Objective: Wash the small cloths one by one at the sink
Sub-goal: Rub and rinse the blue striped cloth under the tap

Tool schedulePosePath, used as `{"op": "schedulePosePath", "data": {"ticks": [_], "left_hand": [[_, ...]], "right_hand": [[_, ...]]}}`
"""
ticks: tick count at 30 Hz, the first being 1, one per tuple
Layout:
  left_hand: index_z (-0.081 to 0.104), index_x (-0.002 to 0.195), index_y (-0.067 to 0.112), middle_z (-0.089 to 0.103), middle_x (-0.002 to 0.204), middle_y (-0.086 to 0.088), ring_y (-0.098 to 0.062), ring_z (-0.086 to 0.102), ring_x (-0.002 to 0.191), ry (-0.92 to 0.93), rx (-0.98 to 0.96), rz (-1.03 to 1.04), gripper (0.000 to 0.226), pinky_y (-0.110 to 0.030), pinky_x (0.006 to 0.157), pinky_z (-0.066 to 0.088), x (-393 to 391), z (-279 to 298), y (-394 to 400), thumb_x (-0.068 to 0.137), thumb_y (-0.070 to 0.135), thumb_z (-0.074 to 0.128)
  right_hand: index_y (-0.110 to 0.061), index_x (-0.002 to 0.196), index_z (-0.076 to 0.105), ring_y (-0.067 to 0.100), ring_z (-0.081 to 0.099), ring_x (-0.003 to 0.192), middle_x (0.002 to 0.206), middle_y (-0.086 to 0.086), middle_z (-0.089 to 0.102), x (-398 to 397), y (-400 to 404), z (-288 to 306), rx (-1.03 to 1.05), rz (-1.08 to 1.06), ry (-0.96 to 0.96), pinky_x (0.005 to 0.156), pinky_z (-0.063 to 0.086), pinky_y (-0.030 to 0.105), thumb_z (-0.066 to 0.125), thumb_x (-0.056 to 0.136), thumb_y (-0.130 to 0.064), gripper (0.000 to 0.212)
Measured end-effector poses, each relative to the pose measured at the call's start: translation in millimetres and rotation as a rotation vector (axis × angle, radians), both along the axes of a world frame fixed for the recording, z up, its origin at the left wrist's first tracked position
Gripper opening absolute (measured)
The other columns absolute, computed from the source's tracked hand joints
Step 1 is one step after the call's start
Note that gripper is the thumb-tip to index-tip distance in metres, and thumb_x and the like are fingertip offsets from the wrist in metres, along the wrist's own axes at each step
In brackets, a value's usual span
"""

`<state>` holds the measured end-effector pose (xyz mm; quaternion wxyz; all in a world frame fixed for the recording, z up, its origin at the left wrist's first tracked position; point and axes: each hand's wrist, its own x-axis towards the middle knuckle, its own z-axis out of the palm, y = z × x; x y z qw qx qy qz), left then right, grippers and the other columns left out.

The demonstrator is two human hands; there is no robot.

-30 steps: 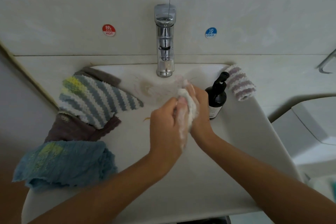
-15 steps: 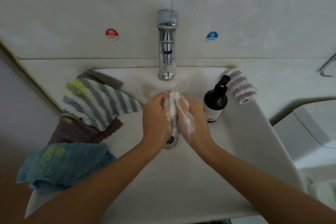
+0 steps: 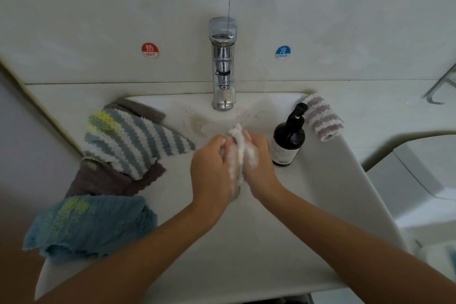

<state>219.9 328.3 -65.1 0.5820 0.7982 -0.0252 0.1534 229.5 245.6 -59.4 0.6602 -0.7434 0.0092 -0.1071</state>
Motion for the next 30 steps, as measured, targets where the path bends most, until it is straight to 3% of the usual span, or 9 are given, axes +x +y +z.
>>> {"op": "schedulePosePath", "data": {"ticks": [3, 8, 11, 14, 17, 20, 23, 27, 30], "left_hand": [[0.039, 0.057, 0.028, 0.043, 0.051, 0.006, -0.015, 0.047, 0.05, -0.057, 0.028, -0.035, 0.037, -0.039, 0.054, 0.043, -1.1, 6.8, -6.6, 0.093, 0.033, 0.043], [0.039, 0.056, 0.023, 0.044, 0.052, 0.005, -0.009, 0.041, 0.049, -0.05, 0.032, 0.085, 0.045, -0.028, 0.054, 0.037, 26.6, 3.6, 5.5, 0.1, 0.02, 0.048], [0.041, 0.059, 0.02, 0.046, 0.055, 0.003, -0.009, 0.044, 0.051, -0.041, 0.146, -0.006, 0.042, -0.029, 0.054, 0.036, 23.0, 1.3, 8.3, 0.101, 0.023, 0.047], [0.05, 0.063, 0.014, 0.05, 0.057, 0.001, -0.005, 0.044, 0.051, 0.006, 0.07, -0.014, 0.039, -0.024, 0.05, 0.036, 33.9, 8.8, 17.5, 0.099, 0.03, 0.051], [0.051, 0.063, 0.014, 0.051, 0.058, 0.0, -0.002, 0.047, 0.047, 0.05, -0.051, 0.042, 0.037, -0.017, 0.045, 0.04, 40.7, 14.4, 29.6, 0.096, 0.03, 0.057], [0.053, 0.067, 0.014, 0.055, 0.061, 0.001, 0.001, 0.053, 0.047, 0.123, -0.21, 0.048, 0.03, -0.017, 0.046, 0.047, 39.9, 17.2, 33.5, 0.094, 0.025, 0.061], [0.048, 0.065, 0.012, 0.048, 0.061, -0.001, -0.004, 0.046, 0.049, 0.087, -0.264, 0.114, 0.032, -0.018, 0.047, 0.04, 43.9, 17.5, 38.3, 0.093, 0.021, 0.063], [0.045, 0.066, 0.015, 0.045, 0.063, 0.0, -0.005, 0.042, 0.054, -0.005, -0.218, 0.143, 0.033, -0.021, 0.052, 0.037, 46.5, 14.1, 43.3, 0.095, 0.019, 0.059], [0.041, 0.068, 0.015, 0.041, 0.065, -0.001, -0.007, 0.039, 0.057, 0.0, -0.181, 0.14, 0.034, -0.024, 0.055, 0.036, 45.6, 11.0, 40.8, 0.098, 0.023, 0.054]], "right_hand": [[-0.026, 0.053, 0.046, 0.01, 0.044, 0.048, 0.046, -0.009, 0.044, 1.0, -6.3, -5.0, 0.022, -0.015, 0.016, 0.051, 0.035, 0.029, 0.048, 0.102, -0.031, 0.049], [-0.025, 0.057, 0.057, -0.001, 0.053, 0.048, 0.048, -0.01, 0.055, -9.8, -1.5, 2.0, -0.005, 0.072, -0.038, 0.052, 0.041, 0.014, 0.043, 0.104, -0.022, 0.049], [-0.021, 0.055, 0.058, 0.009, 0.058, 0.055, 0.054, -0.004, 0.057, -0.6, -4.8, 8.6, 0.029, 0.059, 0.003, 0.058, 0.044, 0.023, 0.043, 0.101, -0.043, 0.054], [-0.004, 0.069, 0.055, 0.014, 0.048, 0.056, 0.06, 0.007, 0.049, 0.5, -11.2, 13.1, 0.042, -0.03, 0.118, 0.05, 0.036, 0.023, 0.045, 0.095, -0.057, 0.059], [0.0, 0.071, 0.057, -0.001, 0.044, 0.038, 0.045, -0.006, 0.048, -1.3, -14.7, 19.3, 0.114, 0.026, 0.217, 0.037, 0.031, 0.011, 0.047, 0.1, -0.045, 0.053], [0.002, 0.078, 0.062, -0.001, 0.039, 0.033, 0.046, -0.005, 0.043, -3.3, -13.8, 25.4, 0.089, 0.104, 0.224, 0.035, 0.029, 0.011, 0.055, 0.098, -0.04, 0.047], [-0.012, 0.077, 0.058, -0.003, 0.045, 0.033, 0.04, -0.015, 0.049, -2.6, -18.5, 28.6, 0.08, 0.219, 0.226, 0.036, 0.031, 0.009, 0.065, 0.094, -0.021, 0.02], [-0.015, 0.101, 0.058, -0.007, 0.061, 0.059, 0.078, -0.008, 0.066, 1.3, -21.7, 21.4, 0.016, 0.264, 0.211, 0.053, 0.046, 0.011, 0.075, 0.084, -0.009, 0.025], [-0.006, 0.095, 0.061, 0.001, 0.061, 0.065, 0.08, 0.002, 0.063, 3.9, -20.7, 11.3, -0.077, 0.2, 0.093, 0.057, 0.048, 0.017, 0.071, 0.088, -0.011, 0.013]]}}
